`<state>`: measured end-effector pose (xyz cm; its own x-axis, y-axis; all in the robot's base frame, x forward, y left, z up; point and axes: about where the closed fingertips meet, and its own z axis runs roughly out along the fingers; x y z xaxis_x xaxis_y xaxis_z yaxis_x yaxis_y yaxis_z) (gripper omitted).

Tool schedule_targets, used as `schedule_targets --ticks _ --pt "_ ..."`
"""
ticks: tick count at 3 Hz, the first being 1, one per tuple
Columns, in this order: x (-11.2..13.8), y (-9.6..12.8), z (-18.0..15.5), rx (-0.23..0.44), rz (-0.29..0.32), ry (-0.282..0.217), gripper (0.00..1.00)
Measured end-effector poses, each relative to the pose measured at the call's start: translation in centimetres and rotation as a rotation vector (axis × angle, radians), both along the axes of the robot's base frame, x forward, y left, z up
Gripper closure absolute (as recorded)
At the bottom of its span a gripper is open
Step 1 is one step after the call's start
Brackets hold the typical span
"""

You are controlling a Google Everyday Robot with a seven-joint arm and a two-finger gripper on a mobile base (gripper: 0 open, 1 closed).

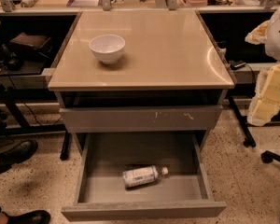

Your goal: Pick blue plastic bottle from middle drawer and place on counter

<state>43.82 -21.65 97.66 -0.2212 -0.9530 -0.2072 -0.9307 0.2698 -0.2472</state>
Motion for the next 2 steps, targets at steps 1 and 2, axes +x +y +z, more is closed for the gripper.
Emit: schedule_targets --ticks 1,2 --pt "0.0 0.0 0.0 0.0 0.0 0.0 0.0" --pt "0.8 0.8 -3.4 0.049 0.01 0.01 0.0"
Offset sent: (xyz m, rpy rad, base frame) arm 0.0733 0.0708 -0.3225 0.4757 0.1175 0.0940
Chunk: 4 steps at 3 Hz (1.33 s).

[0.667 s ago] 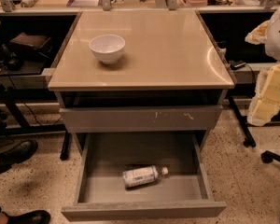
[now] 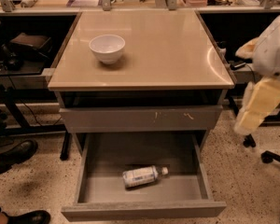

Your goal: Pick blue plastic bottle from middle drawer and place on counter

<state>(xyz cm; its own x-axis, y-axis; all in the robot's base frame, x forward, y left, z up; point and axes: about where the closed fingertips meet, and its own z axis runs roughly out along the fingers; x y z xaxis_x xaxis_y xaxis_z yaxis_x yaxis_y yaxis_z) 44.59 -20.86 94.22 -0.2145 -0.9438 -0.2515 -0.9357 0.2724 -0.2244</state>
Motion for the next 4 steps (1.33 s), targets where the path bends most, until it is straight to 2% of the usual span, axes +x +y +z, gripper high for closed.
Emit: schedule_targets --ticks 1,2,3,4 --pt "0.5 3.4 -11.2 0.175 0.058 0.114 0.0" --pt "0.4 6.9 -23.8 0.33 0.086 0.238 0.0" --pt "2.7 8.9 -32.4 0.453 0.056 0.254 0.0" --pt "2.4 9.4 -36.3 0.489 0.034 0.303 0.0"
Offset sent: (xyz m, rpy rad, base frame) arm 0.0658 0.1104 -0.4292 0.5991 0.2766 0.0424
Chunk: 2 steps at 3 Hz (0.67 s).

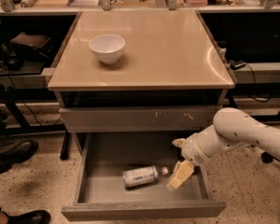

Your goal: Pick blue plastic bottle from middle drawer and place on counter

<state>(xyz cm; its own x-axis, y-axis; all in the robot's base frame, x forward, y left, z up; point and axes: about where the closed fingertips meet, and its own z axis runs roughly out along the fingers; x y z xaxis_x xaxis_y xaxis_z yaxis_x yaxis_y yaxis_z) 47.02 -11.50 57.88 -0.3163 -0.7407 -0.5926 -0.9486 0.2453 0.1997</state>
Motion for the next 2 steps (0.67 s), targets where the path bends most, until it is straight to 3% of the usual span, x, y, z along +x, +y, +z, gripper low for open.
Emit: schedule_targets --ticks 1,2 --pt "0.0 0.0 0.0 0.0 0.0 0.001 0.0" --pt "0.6 1.5 -1.5 0.016 -0.066 -0.002 0.0"
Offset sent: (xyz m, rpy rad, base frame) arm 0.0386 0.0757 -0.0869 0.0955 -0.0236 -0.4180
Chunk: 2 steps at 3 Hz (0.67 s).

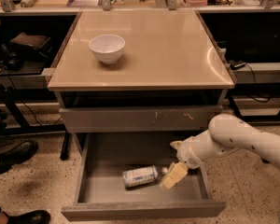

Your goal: Pick blue plastic bottle from middle drawer and place on counter

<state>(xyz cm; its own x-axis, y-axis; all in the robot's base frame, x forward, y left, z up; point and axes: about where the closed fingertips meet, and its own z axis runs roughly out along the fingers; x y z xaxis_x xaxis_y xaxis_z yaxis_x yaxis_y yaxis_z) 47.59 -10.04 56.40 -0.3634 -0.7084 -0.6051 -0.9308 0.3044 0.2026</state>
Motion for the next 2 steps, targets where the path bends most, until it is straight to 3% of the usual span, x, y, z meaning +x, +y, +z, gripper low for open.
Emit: schedule_targets --ticks 1,2 --pt "-0.8 4.2 -5.0 0.058 -0.154 0.111 0.0" --pt "-0.2 5.6 -7.7 0.073 -0.325 0.15 0.0"
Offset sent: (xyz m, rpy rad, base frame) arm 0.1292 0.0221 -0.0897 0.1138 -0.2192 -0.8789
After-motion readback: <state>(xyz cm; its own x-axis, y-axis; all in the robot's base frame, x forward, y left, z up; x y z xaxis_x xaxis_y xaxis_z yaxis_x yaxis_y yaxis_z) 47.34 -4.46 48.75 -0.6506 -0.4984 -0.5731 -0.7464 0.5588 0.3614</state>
